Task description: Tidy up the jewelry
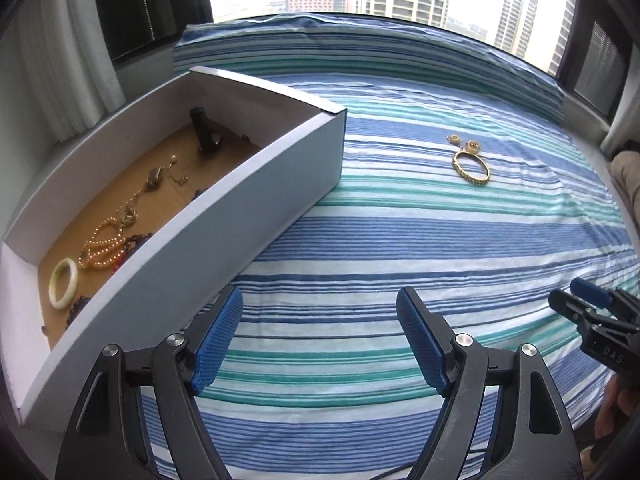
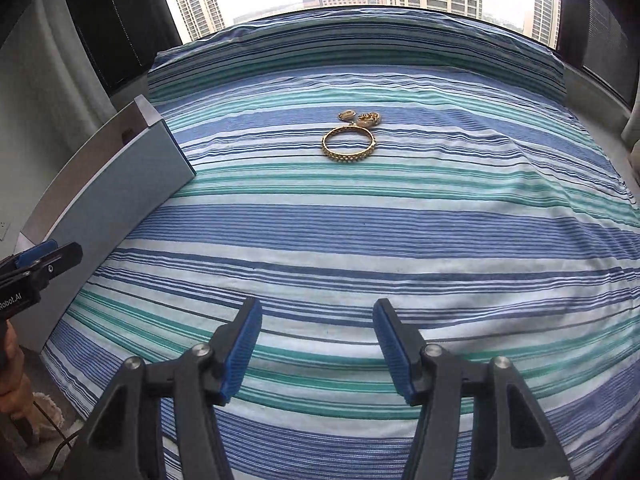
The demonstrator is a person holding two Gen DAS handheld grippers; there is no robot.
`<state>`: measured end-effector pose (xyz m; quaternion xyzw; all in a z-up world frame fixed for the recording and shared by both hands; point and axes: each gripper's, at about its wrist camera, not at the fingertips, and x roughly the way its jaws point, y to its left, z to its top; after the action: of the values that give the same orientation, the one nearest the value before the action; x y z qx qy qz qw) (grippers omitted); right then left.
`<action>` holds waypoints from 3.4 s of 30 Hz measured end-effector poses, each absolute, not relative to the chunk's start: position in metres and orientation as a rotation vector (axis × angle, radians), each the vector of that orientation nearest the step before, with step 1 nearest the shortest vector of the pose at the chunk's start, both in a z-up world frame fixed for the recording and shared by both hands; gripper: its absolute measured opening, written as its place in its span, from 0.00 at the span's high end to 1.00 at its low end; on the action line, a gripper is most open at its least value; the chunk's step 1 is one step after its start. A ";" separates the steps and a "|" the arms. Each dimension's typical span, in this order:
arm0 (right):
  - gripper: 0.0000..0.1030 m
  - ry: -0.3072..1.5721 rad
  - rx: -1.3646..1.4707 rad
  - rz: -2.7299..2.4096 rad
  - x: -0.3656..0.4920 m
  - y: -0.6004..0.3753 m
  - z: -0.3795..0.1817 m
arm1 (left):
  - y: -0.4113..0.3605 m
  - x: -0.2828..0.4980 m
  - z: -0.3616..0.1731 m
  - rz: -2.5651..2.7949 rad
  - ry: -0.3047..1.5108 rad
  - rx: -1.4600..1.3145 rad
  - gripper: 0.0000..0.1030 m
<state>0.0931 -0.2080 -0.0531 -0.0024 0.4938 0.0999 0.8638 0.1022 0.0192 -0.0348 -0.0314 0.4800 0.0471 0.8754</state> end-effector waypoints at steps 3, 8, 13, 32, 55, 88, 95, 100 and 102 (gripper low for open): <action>0.43 1.032 -0.009 0.196 0.084 -0.214 -0.056 | 0.010 0.111 -0.053 0.046 1.053 -0.075 0.20; 0.43 1.050 0.023 0.176 0.072 -0.231 -0.065 | -0.019 0.141 -0.081 -0.085 1.132 -0.093 0.20; 0.43 1.064 0.056 0.134 0.065 -0.252 -0.072 | -0.056 0.212 -0.085 -0.186 1.116 -0.115 0.21; 0.43 1.071 0.128 0.096 0.034 -0.287 -0.069 | -0.147 0.341 -0.128 -0.048 1.068 0.010 0.94; 0.43 1.130 0.251 0.260 0.232 -0.293 -0.040 | -0.041 0.184 -0.082 -0.166 1.104 -0.119 0.98; 0.93 1.086 0.093 0.269 0.337 -0.208 -0.023 | 0.048 0.115 -0.058 -0.094 1.091 -0.252 0.97; 0.93 1.077 0.059 0.355 0.302 -0.205 0.012 | 0.056 0.100 -0.037 -0.095 1.063 -0.263 0.97; 0.93 1.031 0.039 0.428 0.272 -0.191 0.038 | 0.069 0.088 -0.026 -0.089 1.049 -0.278 0.97; 0.93 1.004 0.027 0.458 0.262 -0.184 0.054 | 0.075 0.083 -0.021 -0.089 1.049 -0.294 0.97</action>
<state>0.2619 -0.1840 0.0538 0.0129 0.4770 0.2174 0.8515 0.0832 0.0753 -0.0207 -0.1396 0.4987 -0.0421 0.8544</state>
